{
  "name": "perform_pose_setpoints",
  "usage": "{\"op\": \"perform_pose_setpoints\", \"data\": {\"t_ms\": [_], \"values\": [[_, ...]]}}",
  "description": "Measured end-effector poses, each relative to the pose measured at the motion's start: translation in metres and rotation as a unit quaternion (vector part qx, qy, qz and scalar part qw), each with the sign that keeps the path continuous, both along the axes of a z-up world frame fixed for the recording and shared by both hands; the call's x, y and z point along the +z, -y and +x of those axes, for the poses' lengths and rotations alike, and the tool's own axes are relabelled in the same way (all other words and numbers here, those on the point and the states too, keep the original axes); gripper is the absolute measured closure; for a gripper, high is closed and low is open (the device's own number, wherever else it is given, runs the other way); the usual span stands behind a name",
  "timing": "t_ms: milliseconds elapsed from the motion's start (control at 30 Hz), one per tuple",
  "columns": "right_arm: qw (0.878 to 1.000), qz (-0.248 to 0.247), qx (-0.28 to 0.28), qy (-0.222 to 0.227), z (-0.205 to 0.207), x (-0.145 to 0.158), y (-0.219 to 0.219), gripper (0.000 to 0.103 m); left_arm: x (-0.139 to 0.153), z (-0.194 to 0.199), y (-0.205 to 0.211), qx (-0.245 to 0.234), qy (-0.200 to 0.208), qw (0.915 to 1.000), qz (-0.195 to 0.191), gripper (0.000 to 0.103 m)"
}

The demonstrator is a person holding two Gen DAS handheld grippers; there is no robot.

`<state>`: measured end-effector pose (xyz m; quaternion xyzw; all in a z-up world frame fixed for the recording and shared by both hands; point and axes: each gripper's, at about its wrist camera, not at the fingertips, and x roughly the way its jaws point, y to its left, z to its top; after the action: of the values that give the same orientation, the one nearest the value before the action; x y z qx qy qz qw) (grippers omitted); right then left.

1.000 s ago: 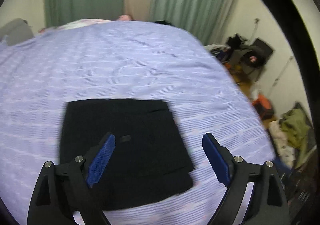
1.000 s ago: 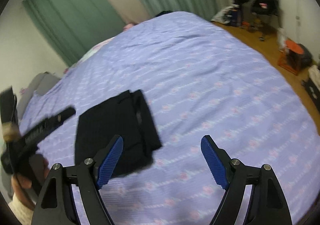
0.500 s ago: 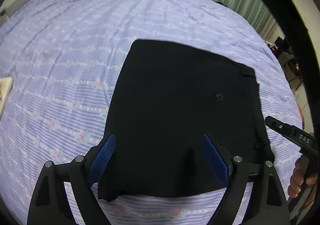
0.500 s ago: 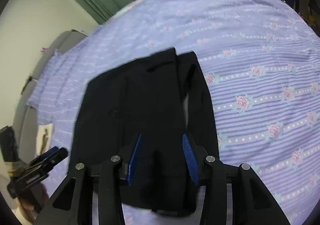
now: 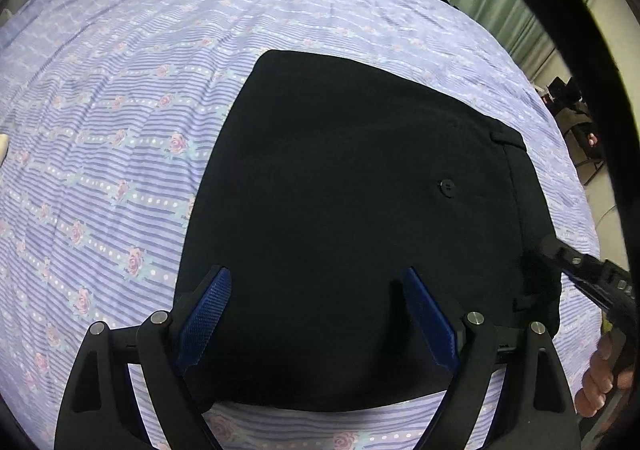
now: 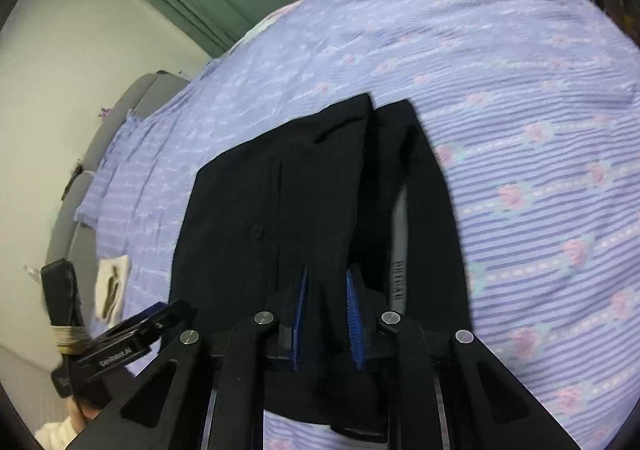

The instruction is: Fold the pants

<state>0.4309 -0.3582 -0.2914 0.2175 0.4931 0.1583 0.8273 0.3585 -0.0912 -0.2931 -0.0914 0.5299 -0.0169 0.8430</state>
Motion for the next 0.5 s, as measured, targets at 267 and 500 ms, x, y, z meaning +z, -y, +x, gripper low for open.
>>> {"op": "perform_pose_setpoints", "data": {"t_ms": [267,500], "values": [[0.998,-0.037,-0.013,-0.039,0.013,-0.013,0.005,0.095,0.003,0.007,0.010,-0.009,-0.001,1.0000,-0.003,0.015],[0.991,-0.126,-0.004,-0.033,0.029,-0.005,0.028,0.095,-0.008,0.012,0.037,-0.036,-0.017,0.9992,-0.002,0.015]]}}
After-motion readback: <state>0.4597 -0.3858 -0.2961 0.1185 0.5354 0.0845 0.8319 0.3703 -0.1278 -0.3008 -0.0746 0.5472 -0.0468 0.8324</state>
